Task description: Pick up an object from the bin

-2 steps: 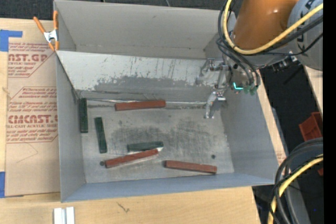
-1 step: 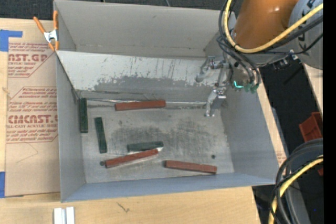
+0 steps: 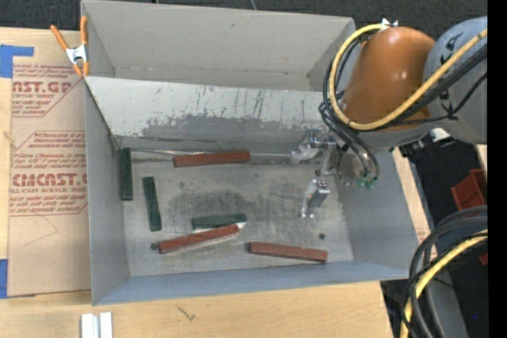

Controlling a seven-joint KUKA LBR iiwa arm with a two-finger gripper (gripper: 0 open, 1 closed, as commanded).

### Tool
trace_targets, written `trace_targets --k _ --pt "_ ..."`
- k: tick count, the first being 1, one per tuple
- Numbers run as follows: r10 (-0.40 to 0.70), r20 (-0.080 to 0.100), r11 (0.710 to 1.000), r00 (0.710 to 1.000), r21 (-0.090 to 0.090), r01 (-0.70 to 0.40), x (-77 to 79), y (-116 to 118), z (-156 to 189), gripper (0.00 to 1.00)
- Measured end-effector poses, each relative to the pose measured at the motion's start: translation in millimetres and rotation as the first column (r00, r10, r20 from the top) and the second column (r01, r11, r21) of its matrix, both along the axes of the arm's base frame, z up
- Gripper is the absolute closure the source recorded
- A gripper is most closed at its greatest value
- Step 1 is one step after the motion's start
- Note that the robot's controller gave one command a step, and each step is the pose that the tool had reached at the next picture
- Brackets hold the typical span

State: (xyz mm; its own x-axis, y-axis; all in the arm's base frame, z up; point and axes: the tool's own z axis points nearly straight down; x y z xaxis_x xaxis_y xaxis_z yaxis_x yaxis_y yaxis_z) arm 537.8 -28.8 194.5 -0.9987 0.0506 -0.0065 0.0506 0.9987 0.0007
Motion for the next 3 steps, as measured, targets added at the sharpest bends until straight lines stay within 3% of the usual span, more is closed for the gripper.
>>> trace_targets --k 1,2,3 --pt "-0.035 -0.011 0.999 0.999 -0.001 0.035 -20.4 39.3 -27.5 0.0" --pt "-0.006 0.005 1.0 1.0 0.001 0.006 -30.2 7.1 -118.7 1.0" --pt "-0.006 0.005 1.0 1.0 0.001 0.006 -30.2 7.1 -118.7 1.0"
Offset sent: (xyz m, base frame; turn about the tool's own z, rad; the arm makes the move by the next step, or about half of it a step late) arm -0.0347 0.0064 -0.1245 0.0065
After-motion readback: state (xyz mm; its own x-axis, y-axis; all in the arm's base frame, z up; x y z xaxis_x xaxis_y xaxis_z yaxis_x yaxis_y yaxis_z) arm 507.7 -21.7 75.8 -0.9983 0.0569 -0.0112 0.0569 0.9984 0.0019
